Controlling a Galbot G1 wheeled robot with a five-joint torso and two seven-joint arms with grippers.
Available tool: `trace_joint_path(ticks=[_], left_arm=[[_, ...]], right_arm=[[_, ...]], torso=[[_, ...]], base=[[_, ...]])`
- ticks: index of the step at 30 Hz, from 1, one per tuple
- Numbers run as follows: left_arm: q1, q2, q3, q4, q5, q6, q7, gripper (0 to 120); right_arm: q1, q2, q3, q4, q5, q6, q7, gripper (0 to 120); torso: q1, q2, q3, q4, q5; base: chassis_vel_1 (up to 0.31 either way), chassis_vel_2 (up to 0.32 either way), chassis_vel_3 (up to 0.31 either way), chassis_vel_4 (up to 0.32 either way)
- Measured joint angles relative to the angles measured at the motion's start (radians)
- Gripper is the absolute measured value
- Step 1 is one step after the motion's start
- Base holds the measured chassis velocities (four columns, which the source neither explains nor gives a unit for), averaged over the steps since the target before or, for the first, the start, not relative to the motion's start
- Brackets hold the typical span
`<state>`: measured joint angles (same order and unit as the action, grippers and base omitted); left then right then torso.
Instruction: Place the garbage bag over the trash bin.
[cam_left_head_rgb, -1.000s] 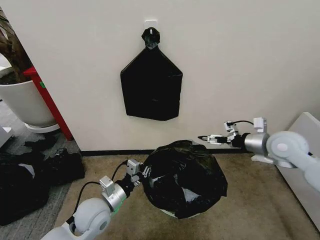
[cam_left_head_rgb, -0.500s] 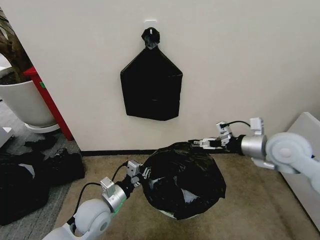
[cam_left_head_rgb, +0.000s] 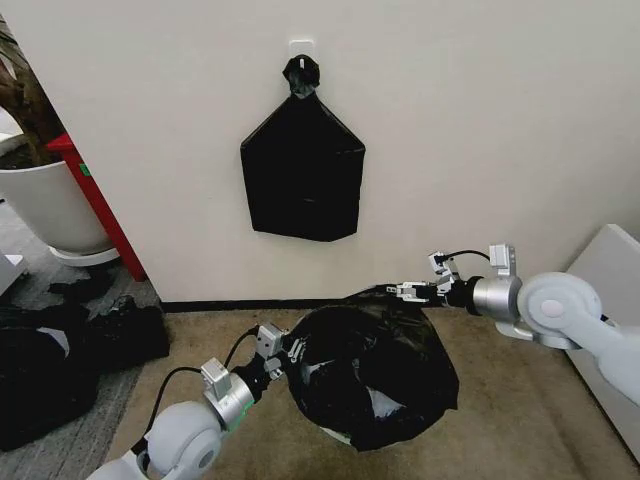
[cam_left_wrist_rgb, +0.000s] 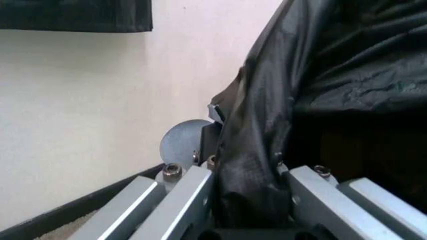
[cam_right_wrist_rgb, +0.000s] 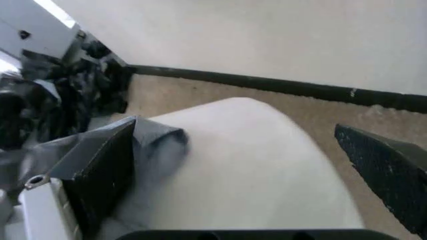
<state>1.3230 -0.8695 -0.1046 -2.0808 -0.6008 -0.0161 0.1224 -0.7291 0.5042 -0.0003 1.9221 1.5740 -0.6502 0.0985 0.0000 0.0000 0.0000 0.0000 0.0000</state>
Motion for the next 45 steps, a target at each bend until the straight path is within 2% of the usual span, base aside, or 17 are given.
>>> trace_joint_path(ticks=[11,14,16,23,27,31,32,35,37,40,42,45], left_arm=[[0.029,0.007,-0.005,-0.033,0.0,-0.006,0.006,0],[0.029,0.001,-0.005,-0.022,-0.011,-0.006,-0.003,0],[0.027,-0.006,-0.003,-0.005,-0.028,-0.003,-0.018,0],[0.018,-0.024,-0.001,0.043,-0.103,0.013,-0.068,0],[0.01,-0.04,-0.003,0.076,-0.178,0.023,-0.138,0],[-0.007,-0.059,-0.003,0.086,-0.283,0.045,-0.247,0],[-0.007,-0.059,-0.003,0.086,-0.283,0.045,-0.247,0],[-0.023,-0.066,0.002,0.086,-0.315,0.058,-0.309,0],[-0.042,-0.066,0.01,0.09,-0.324,0.078,-0.345,0],[-0.058,-0.066,0.02,0.094,-0.323,0.09,-0.367,0],[-0.077,-0.066,0.029,0.096,-0.316,0.103,-0.392,0],[-0.102,-0.063,0.04,0.095,-0.27,0.104,-0.402,0]], right_arm=[[-0.002,0.038,-0.015,-0.115,-0.084,0.013,-0.036,100],[-0.01,0.032,0.004,-0.096,-0.069,0.03,-0.038,100],[-0.021,0.02,0.031,-0.065,-0.042,0.035,-0.034,100],[-0.038,-0.015,0.099,-0.005,0.027,0.06,-0.005,100],[-0.068,-0.013,0.176,0.064,0.138,0.086,0.128,100],[-0.176,0.041,0.33,0.224,0.352,0.109,0.539,100],[-0.176,0.041,0.33,0.224,0.352,0.109,0.539,100],[-0.235,0.084,0.408,0.372,0.405,0.154,0.771,100],[-0.333,0.09,0.523,0.461,0.399,0.108,0.722,100],[-0.391,0.082,0.565,0.51,0.368,0.07,0.652,100],[-0.418,0.073,0.566,0.556,0.343,0.048,0.611,100],[-0.386,0.061,0.482,0.589,0.311,0.018,0.551,99]], torso=[[0.0,0.0,0.0,-0.0003,0.0004],[0.0,0.0,0.0,-0.0001,0.0006],[0.0,0.0,0.0,0.0002,-0.0007],[0.0,0.0,0.0,-0.0002,0.0],[0.0,0.0,0.0,0.0003,-0.0002],[0.0,0.0,0.0,-0.0003,0.0001],[0.0,0.0,0.0,-0.0003,0.0001],[0.0,0.0,0.0,0.0004,0.0001],[0.0,0.0,0.0,0.0001,-0.0003],[0.0,0.0,0.0,-0.0006,-0.0001],[0.0,0.0,0.0,-0.0007,-0.0001],[0.0,0.0,0.0,0.0,-0.0001]], base=[[0.0,0.0,0.0,0.0],[0.0,0.0,0.0,0.0],[0.0,0.0,0.0,0.0],[0.0,0.0,0.0,0.0],[0.0,0.0,0.0,0.0],[0.0,0.0,0.0,0.0],[0.0,0.0,0.0,0.0],[0.0,0.0,0.0,0.0],[0.0,0.0,0.0,0.0],[0.0,0.0,0.0,0.0],[0.0,0.0,0.0,0.0],[0.0,0.0,0.0,0.0]])
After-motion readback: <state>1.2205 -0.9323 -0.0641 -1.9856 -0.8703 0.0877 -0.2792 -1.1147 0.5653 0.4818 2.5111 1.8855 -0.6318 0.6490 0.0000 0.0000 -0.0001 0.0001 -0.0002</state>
